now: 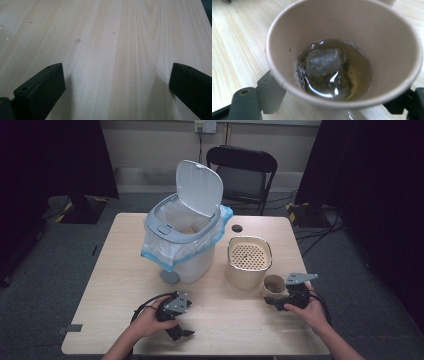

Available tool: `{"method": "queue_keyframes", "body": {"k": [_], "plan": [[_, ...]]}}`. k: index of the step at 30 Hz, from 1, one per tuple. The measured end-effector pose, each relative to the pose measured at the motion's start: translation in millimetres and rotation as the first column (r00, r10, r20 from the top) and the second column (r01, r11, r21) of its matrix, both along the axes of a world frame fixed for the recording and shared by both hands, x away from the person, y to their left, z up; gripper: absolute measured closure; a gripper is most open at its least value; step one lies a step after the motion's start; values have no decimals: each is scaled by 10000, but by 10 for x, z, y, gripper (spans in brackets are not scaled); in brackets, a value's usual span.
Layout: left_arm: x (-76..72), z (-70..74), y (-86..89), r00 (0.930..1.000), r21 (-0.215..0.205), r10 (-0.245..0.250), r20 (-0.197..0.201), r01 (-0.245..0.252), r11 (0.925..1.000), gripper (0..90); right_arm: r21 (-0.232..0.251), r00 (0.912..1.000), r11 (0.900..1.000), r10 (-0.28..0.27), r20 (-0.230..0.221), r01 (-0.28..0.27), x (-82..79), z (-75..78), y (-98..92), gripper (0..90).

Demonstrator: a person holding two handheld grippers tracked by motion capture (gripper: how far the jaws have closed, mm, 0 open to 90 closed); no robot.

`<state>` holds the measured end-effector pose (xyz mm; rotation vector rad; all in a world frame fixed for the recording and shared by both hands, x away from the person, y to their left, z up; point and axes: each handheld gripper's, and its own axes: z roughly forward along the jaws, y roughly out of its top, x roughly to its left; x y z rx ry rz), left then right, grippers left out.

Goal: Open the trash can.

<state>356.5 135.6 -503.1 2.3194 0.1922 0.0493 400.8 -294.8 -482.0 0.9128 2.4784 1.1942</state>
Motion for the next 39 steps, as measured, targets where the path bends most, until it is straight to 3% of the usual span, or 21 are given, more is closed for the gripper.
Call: {"method": "queue_keyframes", "body": {"k": [6,16,28,32,39], "plan": [[1,0,0,10000,1,-11,1,11,10000,0,251,10000,9997,-14,85,12,34,29,27,220],[0,0,1,10000,-5,4,2,-4,10000,0,227,9998,9997,-39,218,34,52,47,46,261],[-1,-2,0,10000,-24,3,-15,-3,10000,0,-350,9992,9994,-23,400,37,54,125,-41,276],[0,-1,0,10000,-16,-3,-8,3,10000,0,-310,9989,9994,-129,451,143,82,162,-93,277],[12,6,7,9999,129,-123,93,122,9998,0,-469,9976,9983,-324,605,353,211,286,-162,278]]}}
